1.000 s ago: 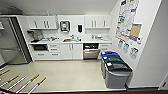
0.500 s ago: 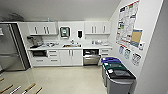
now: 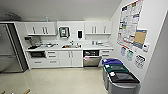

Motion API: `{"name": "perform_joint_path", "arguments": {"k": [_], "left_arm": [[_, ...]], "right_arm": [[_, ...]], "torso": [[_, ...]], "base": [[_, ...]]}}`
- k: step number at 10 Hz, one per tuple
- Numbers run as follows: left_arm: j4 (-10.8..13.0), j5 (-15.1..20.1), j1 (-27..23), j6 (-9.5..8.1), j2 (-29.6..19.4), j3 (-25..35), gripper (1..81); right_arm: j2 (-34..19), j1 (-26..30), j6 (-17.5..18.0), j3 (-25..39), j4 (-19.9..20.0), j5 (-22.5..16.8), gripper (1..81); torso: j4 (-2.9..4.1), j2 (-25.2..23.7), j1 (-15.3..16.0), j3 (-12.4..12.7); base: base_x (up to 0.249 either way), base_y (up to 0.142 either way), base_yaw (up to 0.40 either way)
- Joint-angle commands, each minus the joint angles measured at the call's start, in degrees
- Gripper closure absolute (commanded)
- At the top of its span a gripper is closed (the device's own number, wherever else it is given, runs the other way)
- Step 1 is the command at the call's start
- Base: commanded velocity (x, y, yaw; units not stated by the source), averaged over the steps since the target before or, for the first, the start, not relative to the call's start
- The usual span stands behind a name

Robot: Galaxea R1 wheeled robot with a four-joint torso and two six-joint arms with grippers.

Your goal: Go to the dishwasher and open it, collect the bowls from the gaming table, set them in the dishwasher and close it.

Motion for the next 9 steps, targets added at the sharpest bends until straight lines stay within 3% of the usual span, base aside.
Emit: {"name": "perform_joint_path", "arguments": {"k": [1, 9], "left_arm": [[0.2, 2.3, -3.1, 0.34, -0.4, -0.3, 81.1], [0.2, 2.3, -3.1, 0.34, -0.4, -0.3, 81.1]], "right_arm": [[-0.5, 2.7, -0.1, 0.2, -0.7, -3.2, 81.1], [-0.4, 2.7, -0.1, 0.1, -0.7, -3.2, 81.1]], "torso": [[0.00, 0.0, 0.1, 0.0], [0.02, 0.0, 0.1, 0.0]], "base": [[0.195, 0.000, 0.000], [0.219, 0.000, 0.000]]}}
